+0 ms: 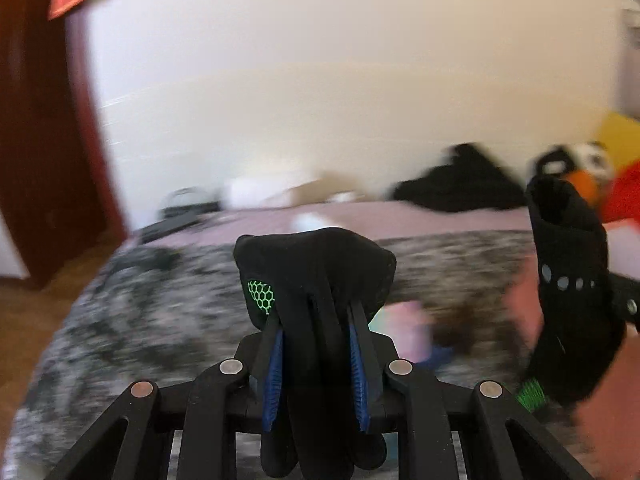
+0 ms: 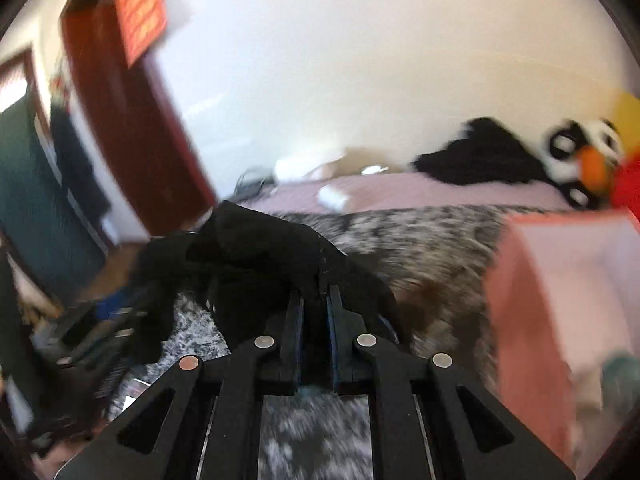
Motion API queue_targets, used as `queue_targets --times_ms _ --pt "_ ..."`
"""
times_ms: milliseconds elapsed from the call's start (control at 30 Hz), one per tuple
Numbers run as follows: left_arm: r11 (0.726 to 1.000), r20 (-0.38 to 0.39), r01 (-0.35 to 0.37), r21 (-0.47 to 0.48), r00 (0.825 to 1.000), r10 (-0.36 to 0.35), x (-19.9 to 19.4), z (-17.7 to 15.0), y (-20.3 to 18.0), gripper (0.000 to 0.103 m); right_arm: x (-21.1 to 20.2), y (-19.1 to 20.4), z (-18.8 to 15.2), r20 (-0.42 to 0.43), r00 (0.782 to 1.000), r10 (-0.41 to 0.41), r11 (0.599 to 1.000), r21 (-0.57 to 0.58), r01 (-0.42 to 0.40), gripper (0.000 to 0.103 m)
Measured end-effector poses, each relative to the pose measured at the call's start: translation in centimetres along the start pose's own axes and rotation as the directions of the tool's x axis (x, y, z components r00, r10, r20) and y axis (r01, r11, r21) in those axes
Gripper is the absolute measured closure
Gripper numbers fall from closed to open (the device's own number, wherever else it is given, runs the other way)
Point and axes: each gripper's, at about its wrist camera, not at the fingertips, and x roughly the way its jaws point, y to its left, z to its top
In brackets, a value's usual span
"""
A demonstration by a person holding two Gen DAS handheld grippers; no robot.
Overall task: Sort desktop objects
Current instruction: 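Lower both black gloves into the pink box and open both grippers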
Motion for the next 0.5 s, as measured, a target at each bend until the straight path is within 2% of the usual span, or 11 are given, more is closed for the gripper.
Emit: queue_targets --times_ms 133,300,400,500 --pt "0.986 0.032 0.139 0.088 0.989 -0.142 -1.3 1.0 -7.2 0.080 -7.7 -4.8 -1.3 0.110 0.988 -0.105 0.992 0.088 0.096 0.093" --pt "0.942 0.046 0.262 0.211 0.960 -0.277 -2.3 1.2 -15.6 0.079 -16.3 -9.0 -0.7 0.253 0.936 -0.246 0.967 0.127 0.220 0.093" --pt "0.914 0.016 0.320 0.251 0.942 -0.334 -1.7 0.7 -19.8 0.079 -18.9 -11.4 -0.6 0.282 0.912 -0.298 0.953 0.148 0.266 0.093" --pt "0.897 -0.022 0.354 0.264 0.932 -0.362 -0.4 0.3 -22.5 0.077 -19.5 -13.6 -0.8 0.280 0.901 -0.331 0.941 0.171 0.292 0.092"
